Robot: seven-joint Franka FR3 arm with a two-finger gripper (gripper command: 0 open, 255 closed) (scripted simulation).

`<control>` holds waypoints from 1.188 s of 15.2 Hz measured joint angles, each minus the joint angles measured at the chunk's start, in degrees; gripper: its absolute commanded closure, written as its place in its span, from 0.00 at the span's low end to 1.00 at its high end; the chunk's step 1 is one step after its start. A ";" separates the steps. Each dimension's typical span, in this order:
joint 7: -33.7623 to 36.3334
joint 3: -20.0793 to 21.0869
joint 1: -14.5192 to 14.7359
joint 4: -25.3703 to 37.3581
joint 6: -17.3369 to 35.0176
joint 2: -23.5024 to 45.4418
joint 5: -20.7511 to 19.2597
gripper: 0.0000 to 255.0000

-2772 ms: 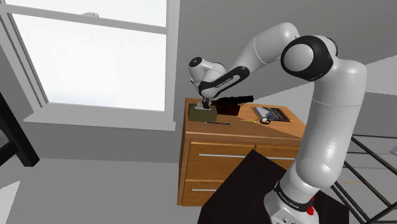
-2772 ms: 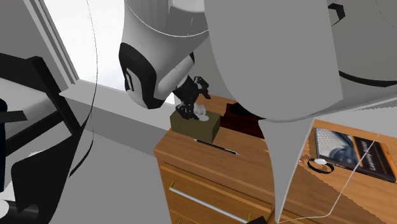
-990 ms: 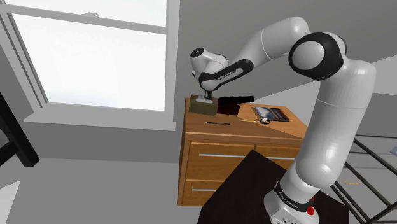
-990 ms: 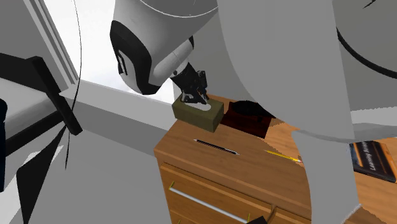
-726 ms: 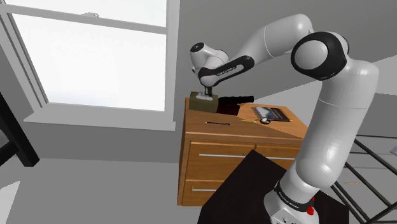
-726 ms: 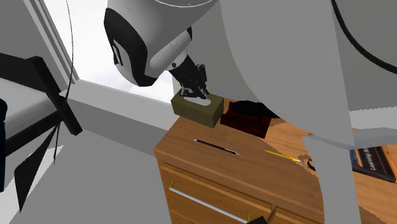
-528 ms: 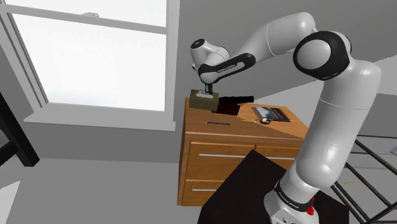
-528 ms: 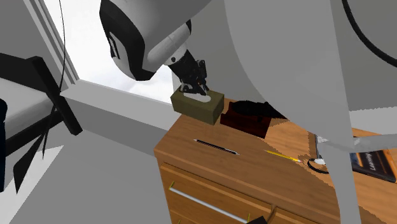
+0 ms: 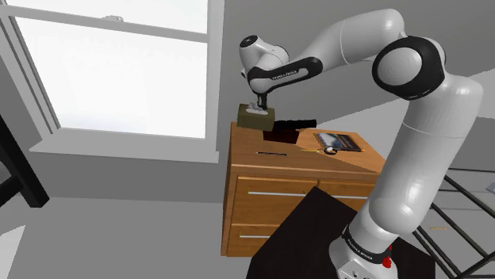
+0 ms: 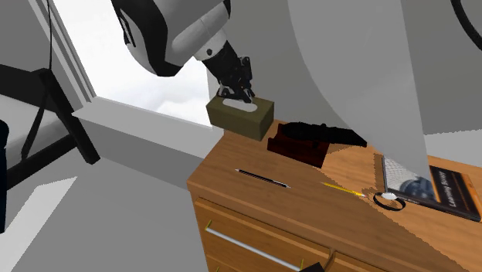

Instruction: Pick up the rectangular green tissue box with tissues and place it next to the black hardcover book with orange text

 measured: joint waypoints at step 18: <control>-6.68 0.51 0.55 10.43 -10.90 -2.12 2.32 1.00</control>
